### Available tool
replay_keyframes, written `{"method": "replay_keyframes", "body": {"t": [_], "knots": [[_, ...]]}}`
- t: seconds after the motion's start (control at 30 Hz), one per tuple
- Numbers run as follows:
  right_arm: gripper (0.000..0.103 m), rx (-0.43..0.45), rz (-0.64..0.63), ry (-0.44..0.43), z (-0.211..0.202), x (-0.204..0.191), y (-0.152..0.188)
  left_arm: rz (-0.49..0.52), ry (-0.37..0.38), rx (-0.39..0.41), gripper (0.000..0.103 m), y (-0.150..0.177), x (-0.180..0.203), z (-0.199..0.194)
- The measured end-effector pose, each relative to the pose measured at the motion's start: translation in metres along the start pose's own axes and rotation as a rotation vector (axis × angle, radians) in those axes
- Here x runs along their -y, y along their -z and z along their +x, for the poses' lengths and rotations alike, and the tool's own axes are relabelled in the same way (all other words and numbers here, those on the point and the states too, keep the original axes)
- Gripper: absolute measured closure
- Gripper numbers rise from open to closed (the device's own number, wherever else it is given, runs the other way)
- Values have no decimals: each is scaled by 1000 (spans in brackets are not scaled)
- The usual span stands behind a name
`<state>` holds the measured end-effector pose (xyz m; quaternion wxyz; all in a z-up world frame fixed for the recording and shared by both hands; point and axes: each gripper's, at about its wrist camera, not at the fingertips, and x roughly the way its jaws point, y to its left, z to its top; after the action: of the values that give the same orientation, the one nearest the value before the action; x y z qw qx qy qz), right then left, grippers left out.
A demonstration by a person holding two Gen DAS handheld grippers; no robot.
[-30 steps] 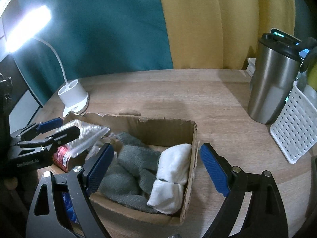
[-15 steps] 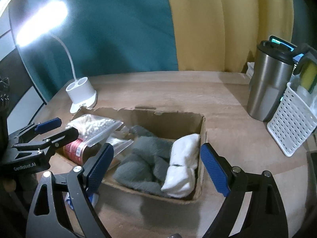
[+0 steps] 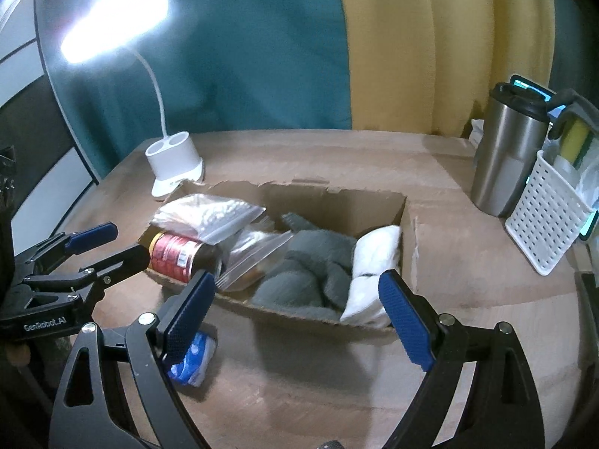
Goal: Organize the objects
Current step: 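Move the right tool to the blue tissue pack on the table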
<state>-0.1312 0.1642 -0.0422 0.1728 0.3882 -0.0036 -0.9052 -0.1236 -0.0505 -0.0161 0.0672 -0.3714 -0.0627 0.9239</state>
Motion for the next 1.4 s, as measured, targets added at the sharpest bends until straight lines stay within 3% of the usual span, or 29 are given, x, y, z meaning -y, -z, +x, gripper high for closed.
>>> {"method": "replay_keyframes", "body": {"t": [0.8,1.4], "knots": [[12,-63,-18,6,7,-45,39,-39,8,-17,20,52,-36,-23],[12,-133,-57,-6,31,-87,56,-108,-16,-28,20,80,-83,-27]]}}
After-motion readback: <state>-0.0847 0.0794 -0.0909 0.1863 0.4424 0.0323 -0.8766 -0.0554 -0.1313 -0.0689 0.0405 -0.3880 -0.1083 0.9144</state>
